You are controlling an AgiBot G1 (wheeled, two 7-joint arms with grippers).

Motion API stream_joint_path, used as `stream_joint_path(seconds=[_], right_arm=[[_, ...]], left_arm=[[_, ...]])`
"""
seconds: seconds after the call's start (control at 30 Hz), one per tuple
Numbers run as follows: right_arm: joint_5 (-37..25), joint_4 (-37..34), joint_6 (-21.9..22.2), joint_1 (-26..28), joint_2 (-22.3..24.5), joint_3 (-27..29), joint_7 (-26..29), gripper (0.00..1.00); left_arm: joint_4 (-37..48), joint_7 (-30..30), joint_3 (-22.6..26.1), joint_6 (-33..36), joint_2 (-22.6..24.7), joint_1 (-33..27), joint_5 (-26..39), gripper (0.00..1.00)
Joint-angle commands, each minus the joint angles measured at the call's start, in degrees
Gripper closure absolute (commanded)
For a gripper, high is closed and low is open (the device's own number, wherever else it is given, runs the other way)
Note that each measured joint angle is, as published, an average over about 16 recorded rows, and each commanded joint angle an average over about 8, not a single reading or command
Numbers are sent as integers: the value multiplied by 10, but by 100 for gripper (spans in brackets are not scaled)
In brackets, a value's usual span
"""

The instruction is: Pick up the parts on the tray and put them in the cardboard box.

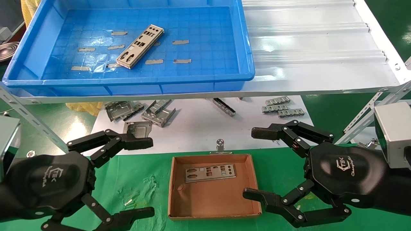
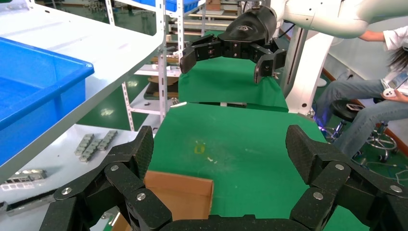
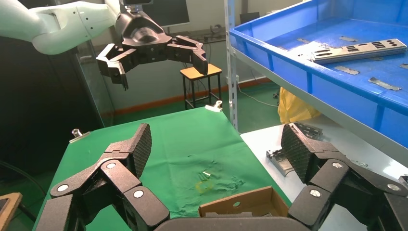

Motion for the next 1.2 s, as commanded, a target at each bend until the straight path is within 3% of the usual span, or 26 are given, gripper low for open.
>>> stream_joint_path(seconds=[0.03, 1.2], right_arm=[[0, 0, 0, 0, 0, 0, 0, 100], [0, 0, 0, 0, 0, 0, 0, 100]], left_arm=[[0, 0, 0, 0, 0, 0, 0, 0], [0, 0, 0, 0, 0, 0, 0, 0]])
